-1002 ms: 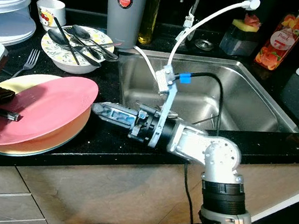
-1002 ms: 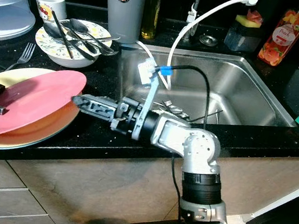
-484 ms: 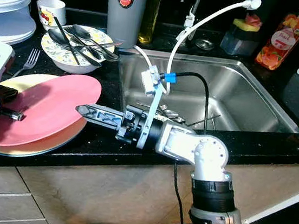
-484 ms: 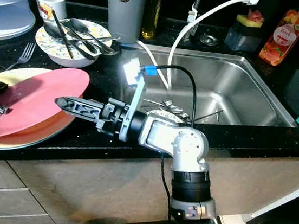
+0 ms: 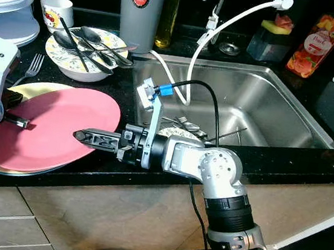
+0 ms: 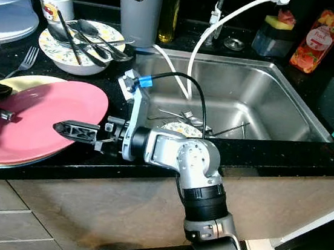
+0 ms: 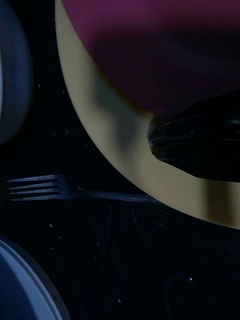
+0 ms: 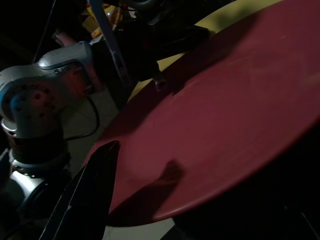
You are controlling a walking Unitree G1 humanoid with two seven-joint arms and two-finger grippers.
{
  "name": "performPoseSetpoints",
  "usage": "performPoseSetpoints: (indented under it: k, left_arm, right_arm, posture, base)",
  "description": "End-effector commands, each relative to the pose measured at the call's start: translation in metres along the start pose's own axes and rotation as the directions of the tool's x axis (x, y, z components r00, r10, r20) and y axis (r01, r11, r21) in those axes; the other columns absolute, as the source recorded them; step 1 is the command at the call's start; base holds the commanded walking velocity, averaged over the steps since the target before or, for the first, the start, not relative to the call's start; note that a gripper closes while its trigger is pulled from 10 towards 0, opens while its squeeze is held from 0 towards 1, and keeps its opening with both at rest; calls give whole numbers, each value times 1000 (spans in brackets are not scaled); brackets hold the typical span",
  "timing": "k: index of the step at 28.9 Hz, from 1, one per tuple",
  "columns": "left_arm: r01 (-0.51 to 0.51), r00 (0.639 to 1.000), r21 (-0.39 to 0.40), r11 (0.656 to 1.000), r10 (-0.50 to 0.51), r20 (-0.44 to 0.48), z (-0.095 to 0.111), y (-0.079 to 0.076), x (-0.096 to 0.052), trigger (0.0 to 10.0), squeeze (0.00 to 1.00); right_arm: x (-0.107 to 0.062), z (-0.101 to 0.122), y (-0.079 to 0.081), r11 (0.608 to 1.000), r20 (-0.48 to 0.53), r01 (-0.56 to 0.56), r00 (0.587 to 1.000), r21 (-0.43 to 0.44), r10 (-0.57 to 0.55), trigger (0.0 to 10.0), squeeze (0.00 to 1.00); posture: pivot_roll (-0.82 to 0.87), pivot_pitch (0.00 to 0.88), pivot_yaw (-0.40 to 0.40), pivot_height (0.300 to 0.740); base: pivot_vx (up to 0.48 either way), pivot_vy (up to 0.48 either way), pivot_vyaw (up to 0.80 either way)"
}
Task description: Kitchen organization
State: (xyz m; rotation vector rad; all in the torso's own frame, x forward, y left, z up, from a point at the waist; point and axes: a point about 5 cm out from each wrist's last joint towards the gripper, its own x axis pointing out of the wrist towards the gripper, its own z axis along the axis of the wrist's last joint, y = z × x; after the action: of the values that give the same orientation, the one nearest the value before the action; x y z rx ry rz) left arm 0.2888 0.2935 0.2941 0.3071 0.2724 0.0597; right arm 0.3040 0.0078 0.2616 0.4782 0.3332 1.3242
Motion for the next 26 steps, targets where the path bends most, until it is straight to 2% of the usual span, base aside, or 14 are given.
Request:
performPoseSetpoints:
  k: [1,2,10,22,24,26]
  left_arm:
    - [14,1000,-3,1000,-14,-3,-2,-4,3,10000,0]
    - [21,1000,-11,1000,-21,8,0,-5,4,10000,0]
    - [49,998,-44,998,-48,37,4,-8,4,10000,0]
    - [49,997,-55,997,-46,56,8,-7,4,10000,0]
    - [42,992,-73,996,-33,125,17,-4,3,10000,0]
    - [38,968,-105,994,-10,251,33,0,0,10000,0]
  right_arm:
    - [1,-5,-6,999,-21,41,999,8,-40,5804,0]
    - [0,-5,-9,998,-17,56,998,17,-56,0,0]
    - [-2,-1,-17,995,28,78,996,59,-80,0,0]
    - [-3,1,-19,994,46,73,996,79,-77,0,0]
    - [-4,2,-19,994,52,68,996,83,-73,0,0]
    - [-6,5,-18,995,60,54,996,82,-59,0,0]
  posture:
    - [30,174,-59,740]
    - [30,174,-60,740]
    - [28,174,-60,740]
    - [28,173,-60,740]
    - [29,173,-61,740]
    - [29,173,-61,740]
  base:
    - [0,0,0]
    - [0,0,0]
    - [0,0,0]
    - [0,0,0]
    - [0,0,0]
    - [0,0,0]
